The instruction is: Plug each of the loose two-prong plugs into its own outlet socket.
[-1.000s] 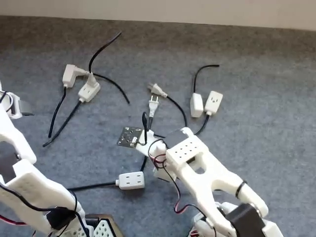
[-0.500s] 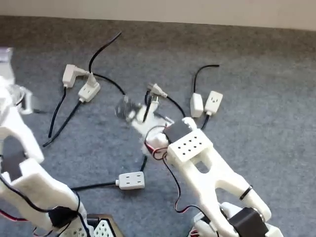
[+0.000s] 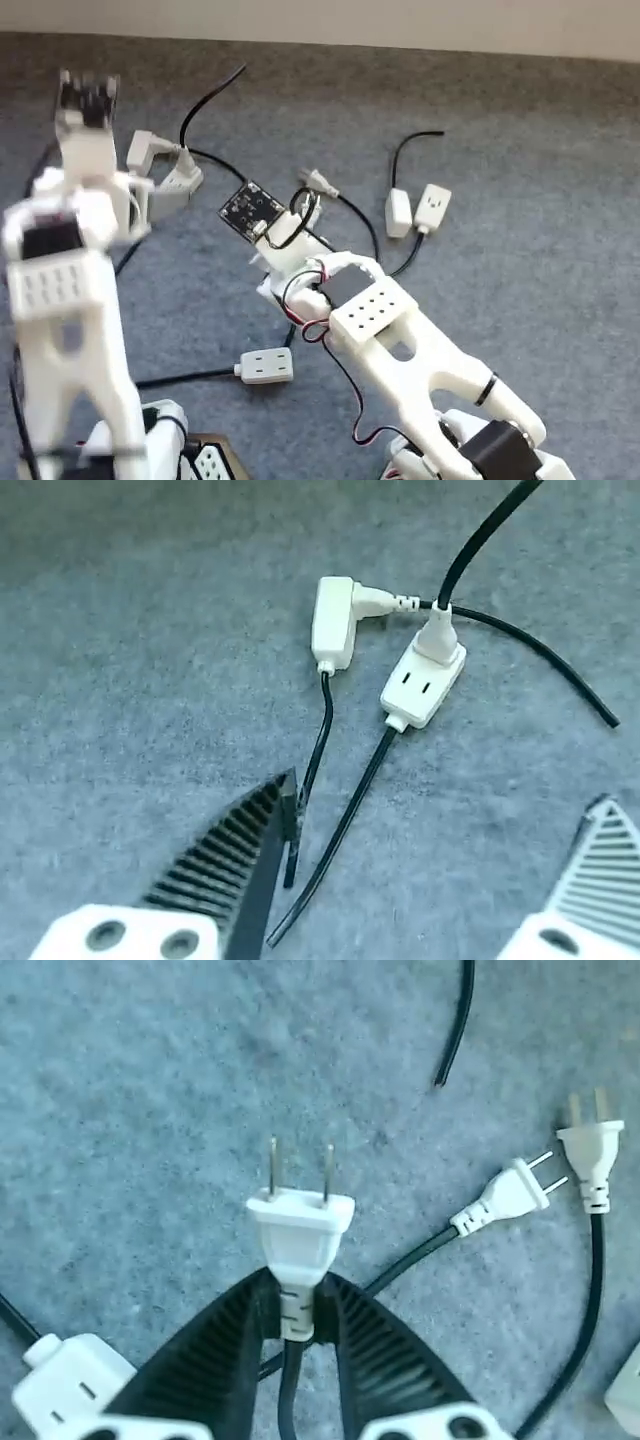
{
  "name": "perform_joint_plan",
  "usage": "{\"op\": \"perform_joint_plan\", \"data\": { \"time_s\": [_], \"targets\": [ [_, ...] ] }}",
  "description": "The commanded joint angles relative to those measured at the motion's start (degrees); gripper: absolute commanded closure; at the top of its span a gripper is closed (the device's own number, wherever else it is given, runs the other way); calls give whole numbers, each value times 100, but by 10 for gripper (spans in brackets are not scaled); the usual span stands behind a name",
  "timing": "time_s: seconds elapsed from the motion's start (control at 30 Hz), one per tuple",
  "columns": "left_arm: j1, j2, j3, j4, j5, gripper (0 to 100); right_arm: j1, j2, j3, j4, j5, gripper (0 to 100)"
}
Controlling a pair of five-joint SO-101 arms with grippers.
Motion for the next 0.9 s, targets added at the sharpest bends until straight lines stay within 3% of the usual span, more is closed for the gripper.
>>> {"op": "perform_joint_plan", "data": {
  "time_s": [0.0,0.33,0.6,0.87],
  "targets": [
    [251,-1640,1833,-756,9,582,-110,-224,-40,-154,-211,991],
    [1640,-4031,3213,-62,334,585,-541,-338,242,-277,-607,991],
    [1499,-4268,3653,-149,334,585,-919,-2193,1147,251,-615,992],
    [1429,-4268,3873,-237,325,585,-716,-3389,1182,1051,-598,992]
  ]
}}
